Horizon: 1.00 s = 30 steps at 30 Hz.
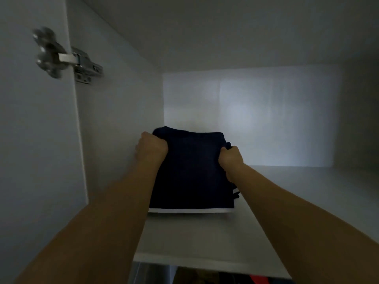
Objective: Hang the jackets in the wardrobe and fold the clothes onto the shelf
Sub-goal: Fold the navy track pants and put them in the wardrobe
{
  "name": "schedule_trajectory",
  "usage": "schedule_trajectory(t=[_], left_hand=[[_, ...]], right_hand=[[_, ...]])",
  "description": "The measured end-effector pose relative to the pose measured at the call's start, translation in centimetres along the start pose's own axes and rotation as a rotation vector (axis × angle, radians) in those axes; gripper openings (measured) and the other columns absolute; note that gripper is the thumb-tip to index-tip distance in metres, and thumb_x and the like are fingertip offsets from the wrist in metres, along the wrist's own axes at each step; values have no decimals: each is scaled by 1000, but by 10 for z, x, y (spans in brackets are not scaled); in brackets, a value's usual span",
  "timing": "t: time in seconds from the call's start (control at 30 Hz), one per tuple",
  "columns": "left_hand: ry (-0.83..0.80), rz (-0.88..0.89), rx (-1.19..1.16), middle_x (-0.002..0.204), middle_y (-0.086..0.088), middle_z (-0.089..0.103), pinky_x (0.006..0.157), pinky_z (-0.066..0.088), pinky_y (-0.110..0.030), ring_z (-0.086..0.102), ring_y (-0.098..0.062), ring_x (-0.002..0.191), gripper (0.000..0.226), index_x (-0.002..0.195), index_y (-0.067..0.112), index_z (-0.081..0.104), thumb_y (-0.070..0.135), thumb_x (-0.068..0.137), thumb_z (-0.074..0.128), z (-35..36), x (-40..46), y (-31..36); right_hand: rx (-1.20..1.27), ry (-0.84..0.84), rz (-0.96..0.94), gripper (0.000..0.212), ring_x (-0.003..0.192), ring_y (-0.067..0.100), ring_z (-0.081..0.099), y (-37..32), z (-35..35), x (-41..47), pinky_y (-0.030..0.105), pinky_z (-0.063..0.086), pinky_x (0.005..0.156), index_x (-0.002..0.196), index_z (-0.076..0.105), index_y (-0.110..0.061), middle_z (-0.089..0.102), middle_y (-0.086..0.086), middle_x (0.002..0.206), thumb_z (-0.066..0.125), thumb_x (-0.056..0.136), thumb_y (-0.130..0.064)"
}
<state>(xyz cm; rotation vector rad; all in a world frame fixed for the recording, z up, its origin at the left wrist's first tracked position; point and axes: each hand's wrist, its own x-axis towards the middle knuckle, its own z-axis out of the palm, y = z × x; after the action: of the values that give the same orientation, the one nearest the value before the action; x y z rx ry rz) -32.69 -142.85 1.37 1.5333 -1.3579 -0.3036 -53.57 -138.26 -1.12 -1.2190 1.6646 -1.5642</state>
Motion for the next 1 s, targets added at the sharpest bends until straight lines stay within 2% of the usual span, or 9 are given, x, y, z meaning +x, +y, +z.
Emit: schedule_trajectory(t=[0.07, 0.17, 0.2, 0.27, 0.37, 0.5, 0.73, 0.87, 1.0], left_hand=[[-50, 122, 285, 144, -20, 38, 107, 37, -47, 41, -38, 128, 50, 138, 4, 37, 26, 94, 45, 31, 9, -20], [-534, 240, 624, 161, -15, 15, 119, 17, -51, 17, -36, 145, 55, 152, 13, 27, 38, 103, 28, 82, 12, -57], [-666, 218, 704, 162, -13, 14, 119, 13, -53, 13, -36, 147, 55, 153, 16, 27, 40, 104, 23, 96, 14, -70], [-772, 138, 775, 164, -8, 6, 119, 7, -56, 4, -36, 149, 59, 156, 22, 18, 48, 103, 18, 114, 24, -86], [-785, 73, 782, 164, -6, -6, 120, 2, -55, -3, -35, 149, 69, 157, 29, 4, 64, 98, 14, 129, 45, -91], [-771, 21, 729, 164, -4, -6, 120, 1, -54, -4, -33, 150, 73, 156, 32, 3, 69, 95, 17, 148, 71, -91], [-787, -19, 639, 164, -1, -7, 120, -4, -50, -6, -31, 150, 74, 156, 35, 4, 70, 94, 26, 181, 107, -93], [-770, -19, 627, 164, 0, -6, 120, -4, -50, -6, -30, 150, 74, 155, 36, 4, 71, 93, 25, 189, 113, -96], [-775, 14, 654, 164, -4, 0, 121, 3, -47, 2, -31, 150, 73, 156, 30, 9, 66, 96, 26, 183, 110, -91]], right_hand=[[-215, 11, 17, 50, 124, 34, 47, 20, 23, 27, 42, 39, 105, 145, 24, -1, 42, 22, 141, 39, 101, -19], [-563, -94, 166, 63, 138, 34, 32, 58, 53, 54, 42, 26, 114, 150, 14, -1, 25, 21, 153, 42, 100, -27], [-681, -143, 175, 57, 135, 33, 36, 69, 60, 61, 39, 29, 111, 147, 24, -2, 31, 19, 150, 44, 99, -26], [-846, -211, 132, 42, 126, 29, 45, 81, 71, 77, 35, 37, 103, 134, 45, -4, 44, 16, 140, 46, 96, -21], [-909, -278, 151, 44, 126, 28, 46, 88, 85, 106, 34, 38, 104, 137, 42, -4, 43, 16, 140, 49, 96, -20], [-950, -291, 205, 51, 130, 28, 40, 96, 101, 140, 36, 30, 112, 143, 35, -7, 37, 15, 144, 47, 96, -25], [-909, -252, 205, 53, 134, 30, 35, 107, 114, 178, 41, 22, 115, 144, 35, -5, 34, 17, 148, 44, 96, -26], [-858, -222, 151, 36, 126, 29, 43, 109, 110, 177, 41, 27, 111, 127, 52, -5, 46, 15, 138, 42, 95, -19], [-772, -118, -86, 25, 115, 34, 52, 105, 95, 157, 46, 41, 99, 101, 56, -7, 56, 15, 119, 35, 96, -18]])
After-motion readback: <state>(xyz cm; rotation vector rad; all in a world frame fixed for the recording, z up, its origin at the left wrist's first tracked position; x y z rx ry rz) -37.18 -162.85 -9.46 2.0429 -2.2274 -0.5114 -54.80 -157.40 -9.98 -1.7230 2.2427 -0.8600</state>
